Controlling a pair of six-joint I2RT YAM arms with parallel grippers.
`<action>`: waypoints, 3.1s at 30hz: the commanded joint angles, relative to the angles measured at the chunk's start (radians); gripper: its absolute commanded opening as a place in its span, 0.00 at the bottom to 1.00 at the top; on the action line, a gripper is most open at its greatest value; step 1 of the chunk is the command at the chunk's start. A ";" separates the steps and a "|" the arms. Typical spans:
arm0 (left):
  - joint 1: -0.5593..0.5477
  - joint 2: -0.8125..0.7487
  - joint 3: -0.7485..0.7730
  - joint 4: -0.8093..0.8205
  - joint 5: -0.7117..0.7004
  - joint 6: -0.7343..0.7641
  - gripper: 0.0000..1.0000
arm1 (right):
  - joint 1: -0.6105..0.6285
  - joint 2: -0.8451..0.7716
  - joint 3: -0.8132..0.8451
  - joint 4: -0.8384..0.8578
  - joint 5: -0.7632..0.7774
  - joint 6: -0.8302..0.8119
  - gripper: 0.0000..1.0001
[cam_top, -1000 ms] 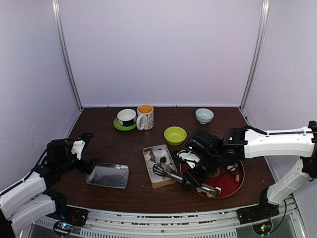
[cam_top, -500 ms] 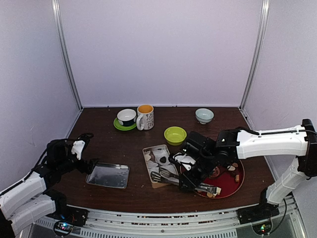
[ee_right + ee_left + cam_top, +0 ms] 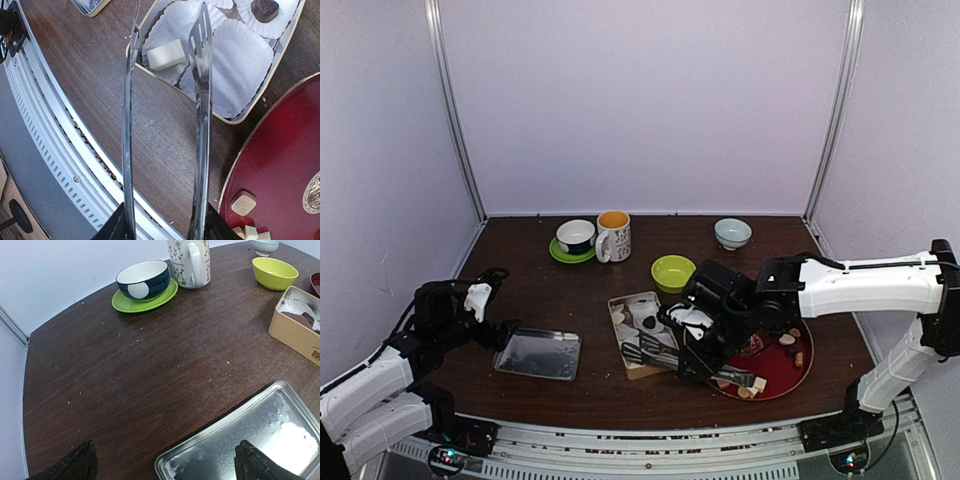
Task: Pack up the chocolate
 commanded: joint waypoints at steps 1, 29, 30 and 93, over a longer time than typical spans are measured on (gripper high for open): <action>0.005 0.000 0.010 0.027 0.013 0.010 0.98 | 0.007 -0.023 0.028 0.013 0.031 -0.002 0.43; 0.005 0.001 0.010 0.025 0.012 0.010 0.98 | -0.018 -0.421 -0.203 -0.421 0.160 0.275 0.40; 0.006 0.000 0.011 0.026 0.012 0.011 0.98 | -0.021 -0.426 -0.216 -0.430 0.156 0.283 0.40; 0.005 -0.008 0.009 0.026 0.013 0.010 0.98 | 0.025 -0.321 -0.037 -0.494 0.149 0.231 0.30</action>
